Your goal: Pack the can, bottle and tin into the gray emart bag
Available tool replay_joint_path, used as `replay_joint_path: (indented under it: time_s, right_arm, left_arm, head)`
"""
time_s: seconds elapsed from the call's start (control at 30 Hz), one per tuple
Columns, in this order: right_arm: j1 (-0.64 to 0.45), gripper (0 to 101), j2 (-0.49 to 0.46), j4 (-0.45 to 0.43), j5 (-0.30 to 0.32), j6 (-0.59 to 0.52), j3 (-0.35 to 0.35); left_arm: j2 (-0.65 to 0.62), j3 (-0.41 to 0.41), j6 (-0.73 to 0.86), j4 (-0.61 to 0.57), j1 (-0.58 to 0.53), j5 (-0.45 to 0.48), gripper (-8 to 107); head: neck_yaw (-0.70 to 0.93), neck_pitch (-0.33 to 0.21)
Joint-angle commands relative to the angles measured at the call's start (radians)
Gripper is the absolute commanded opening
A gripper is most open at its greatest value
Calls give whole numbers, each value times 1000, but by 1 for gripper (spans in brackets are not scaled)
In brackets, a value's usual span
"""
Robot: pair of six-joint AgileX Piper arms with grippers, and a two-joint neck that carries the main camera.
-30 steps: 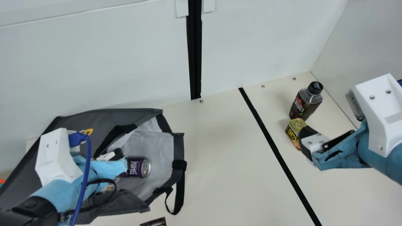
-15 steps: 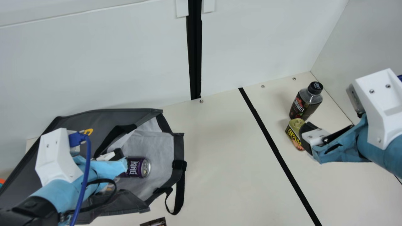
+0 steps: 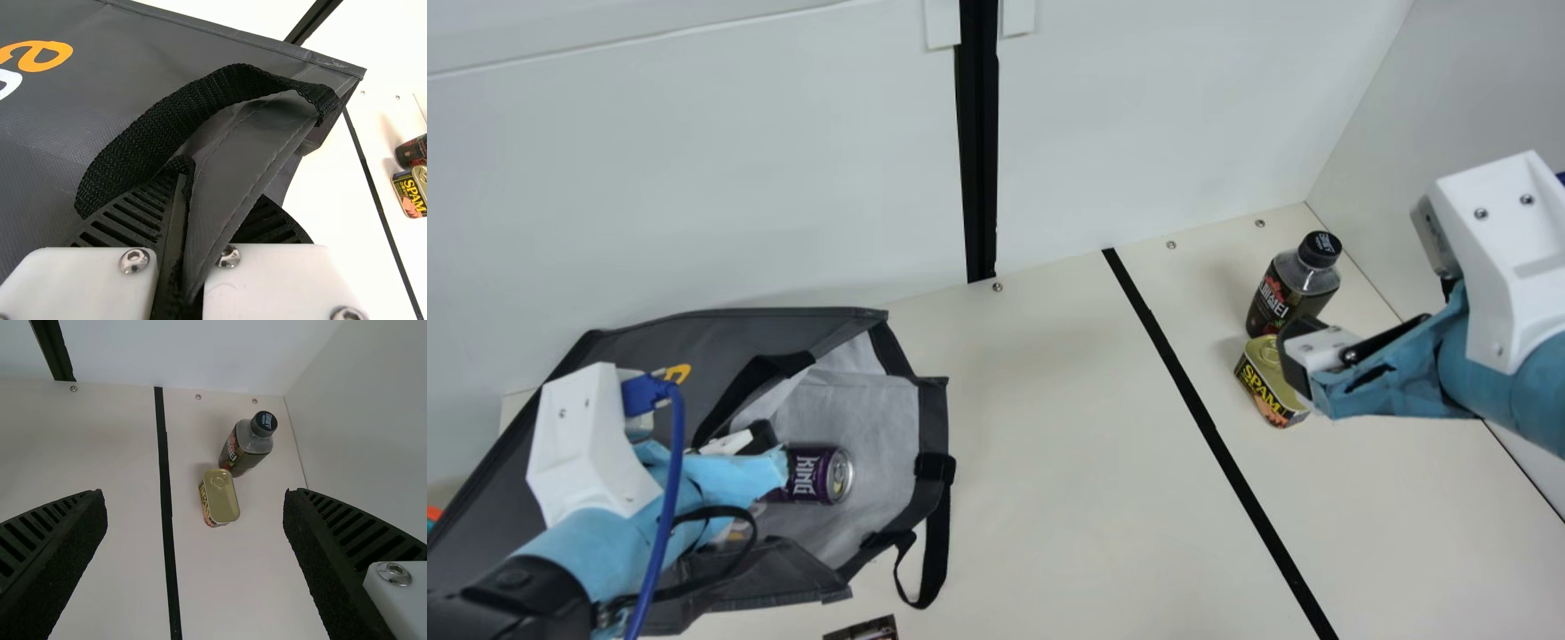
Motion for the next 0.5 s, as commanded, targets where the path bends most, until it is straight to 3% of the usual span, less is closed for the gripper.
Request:
replay_joint_path:
  time_s: [0.0, 0.47]
  right_arm:
    - [-3, 91, 10, 0, 0, 2, -11]
    - [-17, 91, 99, -5, 0, 6, -89]
  left_arm:
    - [0, 0, 0, 0, 0, 0, 10]
    - [0, 0, 0, 0, 0, 0, 10]
  head:
    - [-2, -23]
    - [-2, -23]
